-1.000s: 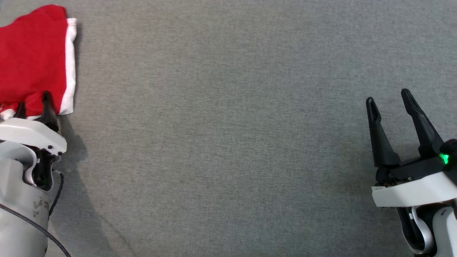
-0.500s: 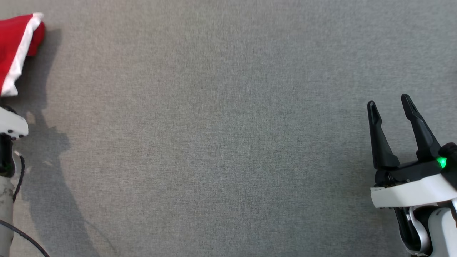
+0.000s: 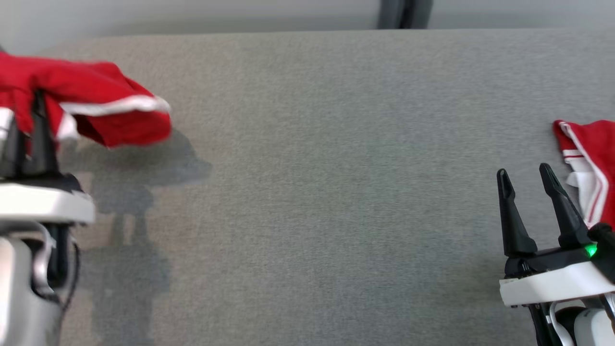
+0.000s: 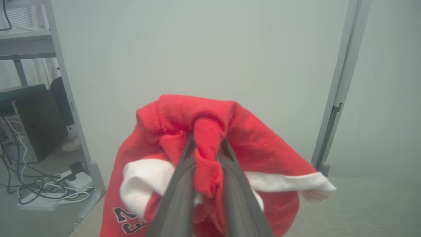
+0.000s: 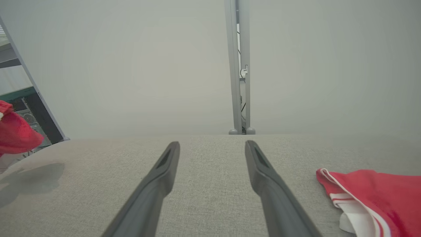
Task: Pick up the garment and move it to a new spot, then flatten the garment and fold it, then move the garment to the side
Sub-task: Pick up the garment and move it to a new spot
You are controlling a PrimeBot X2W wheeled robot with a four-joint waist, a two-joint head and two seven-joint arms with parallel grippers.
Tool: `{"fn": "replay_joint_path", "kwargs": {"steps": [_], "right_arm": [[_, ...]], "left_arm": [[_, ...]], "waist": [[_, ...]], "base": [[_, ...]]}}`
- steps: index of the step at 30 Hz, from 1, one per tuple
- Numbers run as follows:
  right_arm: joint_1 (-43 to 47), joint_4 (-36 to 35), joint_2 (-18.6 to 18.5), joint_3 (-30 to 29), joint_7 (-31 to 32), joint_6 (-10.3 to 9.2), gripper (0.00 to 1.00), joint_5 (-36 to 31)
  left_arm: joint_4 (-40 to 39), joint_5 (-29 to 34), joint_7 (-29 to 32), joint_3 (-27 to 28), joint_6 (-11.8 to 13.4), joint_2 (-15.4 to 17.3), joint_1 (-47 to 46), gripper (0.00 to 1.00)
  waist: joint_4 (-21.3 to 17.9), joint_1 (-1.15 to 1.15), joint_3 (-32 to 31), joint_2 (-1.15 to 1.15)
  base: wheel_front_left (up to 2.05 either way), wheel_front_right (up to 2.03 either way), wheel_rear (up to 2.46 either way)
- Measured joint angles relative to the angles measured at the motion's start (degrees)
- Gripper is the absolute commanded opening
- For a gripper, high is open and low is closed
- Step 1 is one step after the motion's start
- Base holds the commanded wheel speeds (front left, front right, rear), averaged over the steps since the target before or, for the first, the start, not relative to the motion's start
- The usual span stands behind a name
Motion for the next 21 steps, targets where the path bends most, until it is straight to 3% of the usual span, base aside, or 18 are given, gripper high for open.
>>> {"fn": "replay_joint_path", "kwargs": {"steps": [6,10,15,21], "right_arm": [[1.2,-0.4,0.6,-0.2,0.0,0.00,1.00,0.1],[1.3,-0.5,0.9,0.1,0.0,0.00,1.00,0.1],[1.2,-0.3,1.2,0.1,-0.6,0.00,1.00,0.6],[0.9,0.7,1.5,0.0,-1.8,0.00,1.00,1.5]], "left_arm": [[-16.8,1.6,6.2,-3.0,4.3,-2.0,11.5,0.00],[-23.6,2.5,9.2,-5.3,5.9,-2.9,16.6,0.00],[-25.6,2.6,11.7,-9.9,5.3,-4.3,18.2,0.00],[-23.7,3.5,13.4,-16.2,2.0,-6.2,14.2,0.00]], "waist": [[-3.7,0.00,-1.7,0.00],[-6.5,0.00,-2.1,0.00],[-10.5,0.00,-2.0,0.00],[-15.9,0.00,-1.3,0.00]], "base": [[0.00,0.00,0.00],[0.00,0.00,0.00],[0.00,0.00,0.00],[0.00,0.00,0.00]]}}
